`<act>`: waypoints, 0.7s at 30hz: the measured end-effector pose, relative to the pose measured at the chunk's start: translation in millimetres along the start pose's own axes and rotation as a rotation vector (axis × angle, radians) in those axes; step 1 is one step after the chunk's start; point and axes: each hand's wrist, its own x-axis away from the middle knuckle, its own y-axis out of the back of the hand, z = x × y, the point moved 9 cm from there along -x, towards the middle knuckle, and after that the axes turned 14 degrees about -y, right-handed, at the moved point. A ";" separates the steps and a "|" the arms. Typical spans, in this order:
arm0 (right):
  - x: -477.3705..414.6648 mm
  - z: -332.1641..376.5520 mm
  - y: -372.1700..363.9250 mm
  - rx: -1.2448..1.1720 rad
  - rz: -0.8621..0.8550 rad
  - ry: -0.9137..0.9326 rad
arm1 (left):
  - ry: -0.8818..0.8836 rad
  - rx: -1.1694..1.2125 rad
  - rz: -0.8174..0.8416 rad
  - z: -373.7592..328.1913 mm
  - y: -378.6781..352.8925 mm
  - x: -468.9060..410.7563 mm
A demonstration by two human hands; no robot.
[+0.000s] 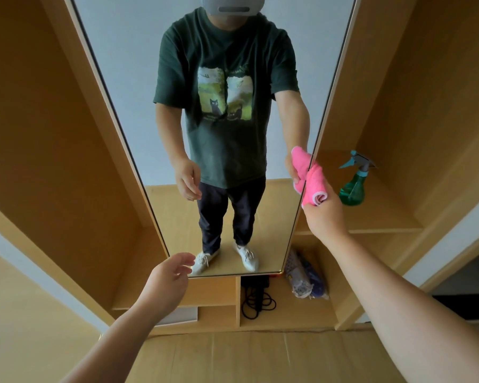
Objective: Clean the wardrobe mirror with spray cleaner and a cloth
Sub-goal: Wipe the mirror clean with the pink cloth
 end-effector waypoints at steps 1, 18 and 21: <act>0.3 -3.3 -2.1 0.003 0.003 0.006 | 0.004 -0.003 0.001 1.5 -1.1 1.5; 15.8 -57.4 -32.4 0.023 0.019 -0.074 | 0.012 -0.049 0.070 16.9 -14.6 13.7; 18.3 -64.0 -32.8 0.000 -0.021 -0.105 | -0.002 -0.048 0.106 21.7 -18.9 7.7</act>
